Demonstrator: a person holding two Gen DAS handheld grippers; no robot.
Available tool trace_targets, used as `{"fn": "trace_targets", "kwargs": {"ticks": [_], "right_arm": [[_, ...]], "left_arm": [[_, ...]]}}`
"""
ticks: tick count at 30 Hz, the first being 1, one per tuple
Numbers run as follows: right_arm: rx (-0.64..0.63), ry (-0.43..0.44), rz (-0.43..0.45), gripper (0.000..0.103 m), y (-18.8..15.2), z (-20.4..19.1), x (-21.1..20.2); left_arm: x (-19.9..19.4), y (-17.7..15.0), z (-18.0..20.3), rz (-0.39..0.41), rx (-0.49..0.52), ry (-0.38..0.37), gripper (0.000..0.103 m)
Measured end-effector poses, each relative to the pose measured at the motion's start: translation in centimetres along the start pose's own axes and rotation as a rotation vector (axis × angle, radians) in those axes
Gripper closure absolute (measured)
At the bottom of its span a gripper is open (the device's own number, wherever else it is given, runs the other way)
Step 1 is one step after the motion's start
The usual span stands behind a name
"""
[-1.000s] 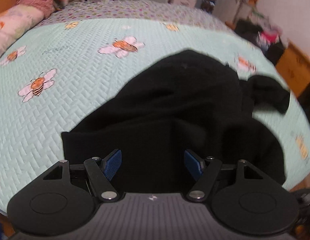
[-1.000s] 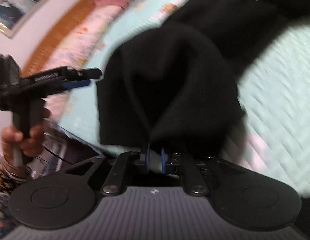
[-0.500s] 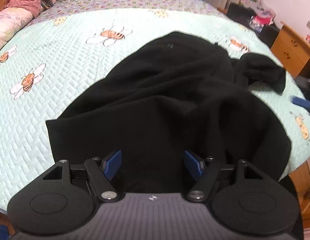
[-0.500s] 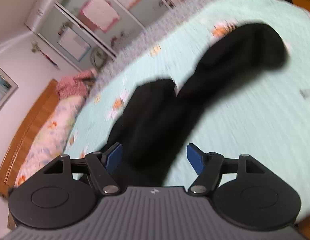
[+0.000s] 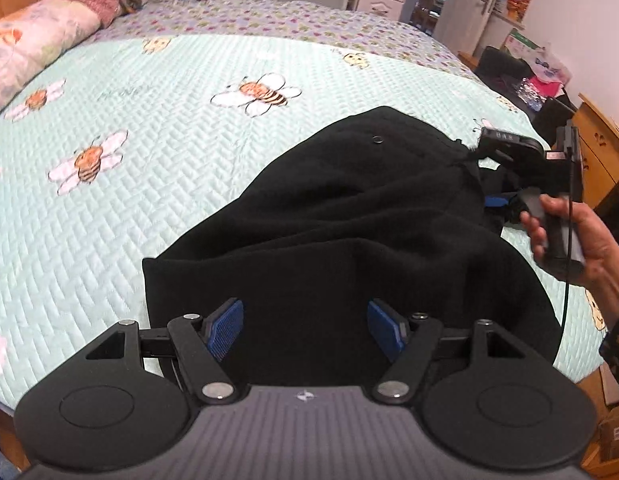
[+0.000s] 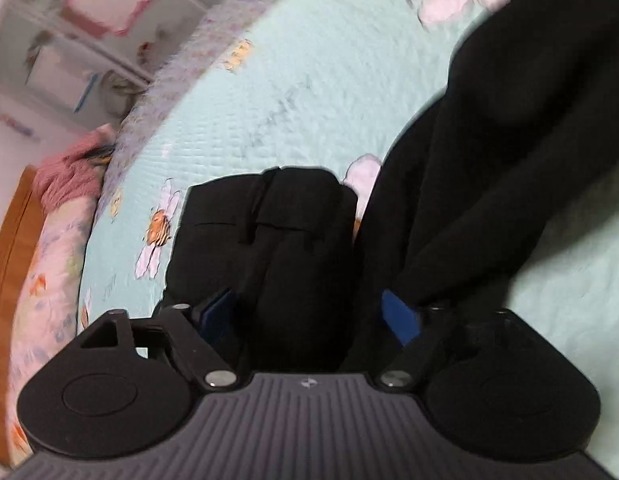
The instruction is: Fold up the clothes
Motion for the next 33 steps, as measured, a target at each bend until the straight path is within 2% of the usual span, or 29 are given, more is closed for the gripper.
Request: {"fn": "trace_targets", "kwargs": {"ticks": [1,3,5,6,7,8,10,12,15,17,18,19,20,22,24,26,27,29,31,33], "right_arm": [[-0.029,0.036,0.016,0.015,-0.3,-0.7,0.0],[-0.131,0.026,0.058,0.021,-1.3,-2.5,-0.3],[-0.240,0.002,0.108,0.039,-2.4,-4.2,-0.9],[-0.293,0.000,0.140,0.045,-3.2,-4.8,-1.4],[-0.314,0.016,0.164,0.057,-3.7,-5.0,-2.1],[-0.315,0.042,0.185,0.065,-4.1,-4.9,-2.9],[-0.320,0.105,0.223,0.069,-5.0,-4.7,-5.3],[-0.378,0.164,0.275,0.072,-6.7,-5.4,-8.5],[-0.551,0.259,0.347,0.076,-11.3,-7.1,-12.9],[-0.725,0.365,0.380,0.089,-15.6,-8.2,-16.3],[-0.809,0.421,0.382,0.100,-17.9,-8.6,-17.6],[-0.880,0.479,0.374,0.103,-20.0,-8.8,-18.7],[-0.945,0.506,0.367,0.103,-22.1,-9.2,-19.4],[-1.031,0.485,0.377,0.103,-25.3,-9.4,-19.8],[-1.013,0.448,0.366,0.101,-25.9,-8.9,-18.9],[-0.949,0.393,0.361,0.093,-24.8,-8.3,-18.0],[-0.912,0.359,0.355,0.087,-23.8,-7.9,-17.5],[-0.830,0.292,0.358,0.053,-21.7,-6.8,-17.2],[-0.730,0.238,0.369,0.040,-19.4,-5.2,-17.2],[-0.636,0.206,0.356,0.034,-16.8,-3.5,-16.7]], "left_arm": [[0.0,0.0,-0.1,-0.004,-0.007,0.001,0.031],[0.1,-0.1,0.2,-0.009,-0.014,0.003,0.031],[0.1,-0.2,0.4,-0.010,-0.013,0.006,0.031],[0.0,-0.3,0.6,-0.008,-0.010,0.007,0.031],[-0.1,-0.3,0.7,-0.005,-0.007,0.009,0.031],[-0.2,-0.4,0.8,-0.001,-0.008,0.011,0.031],[-0.5,-0.4,0.8,0.009,-0.016,0.009,0.031],[-1.0,-0.3,0.8,0.029,-0.029,-0.003,0.031],[-2.2,0.0,1.0,0.063,-0.016,-0.025,0.031],[-3.3,-0.1,1.3,0.080,0.014,-0.039,0.031],[-4.0,-0.2,1.3,0.091,0.025,-0.053,0.031],[-4.7,-0.4,1.2,0.103,0.025,-0.068,0.031],[-5.4,-0.6,1.0,0.114,0.016,-0.084,0.031],[-6.2,-1.3,0.3,0.120,-0.013,-0.089,0.031],[-6.5,-2.0,-0.3,0.114,-0.031,-0.067,0.031],[-6.4,-2.5,-0.7,0.103,-0.043,-0.040,0.031],[-6.3,-2.7,-0.8,0.098,-0.050,-0.035,0.031],[-5.9,-2.8,-1.0,0.089,-0.062,-0.029,0.031],[-5.2,-2.5,-0.9,0.078,-0.062,-0.015,0.031],[-4.4,-2.1,-0.8,0.068,-0.063,-0.005,0.031]]}}
Point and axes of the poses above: each gripper's, at about its wrist camera, not at the fingertips, and x roughly the way its jaws point, z to its right, y to its top, the point moved 1 cm from there along x, roughly the way its jaws point, and after that the axes turned 11 degrees about -y, right-handed, at the moved point
